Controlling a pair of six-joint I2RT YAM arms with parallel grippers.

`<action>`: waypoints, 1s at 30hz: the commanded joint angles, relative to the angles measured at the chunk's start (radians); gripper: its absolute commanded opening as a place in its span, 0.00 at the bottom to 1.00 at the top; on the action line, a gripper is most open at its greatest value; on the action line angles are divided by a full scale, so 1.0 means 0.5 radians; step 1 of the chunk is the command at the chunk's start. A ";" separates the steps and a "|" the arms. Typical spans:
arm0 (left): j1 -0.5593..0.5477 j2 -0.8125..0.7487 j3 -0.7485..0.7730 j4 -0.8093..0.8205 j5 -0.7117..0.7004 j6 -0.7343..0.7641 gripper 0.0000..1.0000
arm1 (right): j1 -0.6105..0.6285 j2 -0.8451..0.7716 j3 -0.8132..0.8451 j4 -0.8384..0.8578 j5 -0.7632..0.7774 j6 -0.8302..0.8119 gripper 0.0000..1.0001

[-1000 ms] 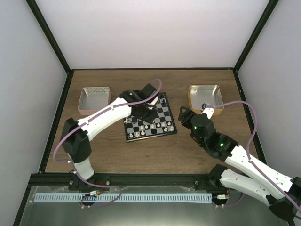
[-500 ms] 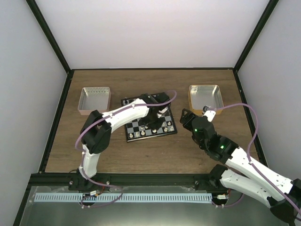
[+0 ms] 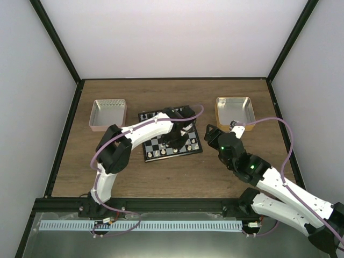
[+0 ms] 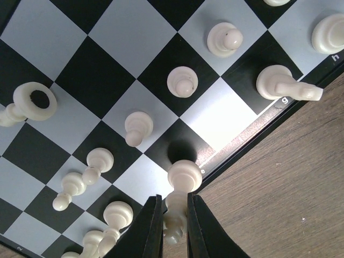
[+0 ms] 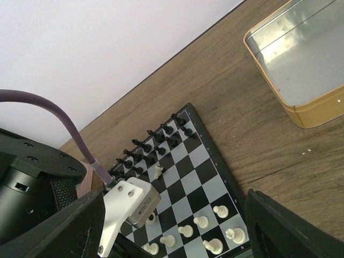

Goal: Set up the chess pieces on the board
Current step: Place the chess piece on the chessboard.

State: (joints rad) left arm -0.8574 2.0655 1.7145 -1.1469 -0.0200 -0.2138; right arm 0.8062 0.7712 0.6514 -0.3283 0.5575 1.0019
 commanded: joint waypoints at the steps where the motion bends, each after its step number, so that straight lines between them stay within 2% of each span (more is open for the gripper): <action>1: 0.000 0.050 0.046 -0.003 0.027 0.028 0.09 | -0.008 -0.008 -0.002 0.006 0.045 -0.015 0.73; 4: 0.000 0.060 0.048 0.004 -0.010 0.028 0.14 | -0.008 -0.017 -0.005 0.005 0.048 -0.007 0.73; 16: 0.000 0.069 0.059 0.060 0.012 0.005 0.18 | -0.008 -0.002 0.010 0.009 0.013 -0.031 0.73; 30: 0.005 0.063 0.064 0.106 0.043 0.007 0.12 | -0.008 -0.008 0.004 -0.003 0.008 -0.008 0.73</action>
State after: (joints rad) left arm -0.8574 2.0804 1.7222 -1.1126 -0.0208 -0.2089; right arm 0.8062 0.7731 0.6514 -0.3286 0.5430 0.9916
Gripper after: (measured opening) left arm 0.133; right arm 0.734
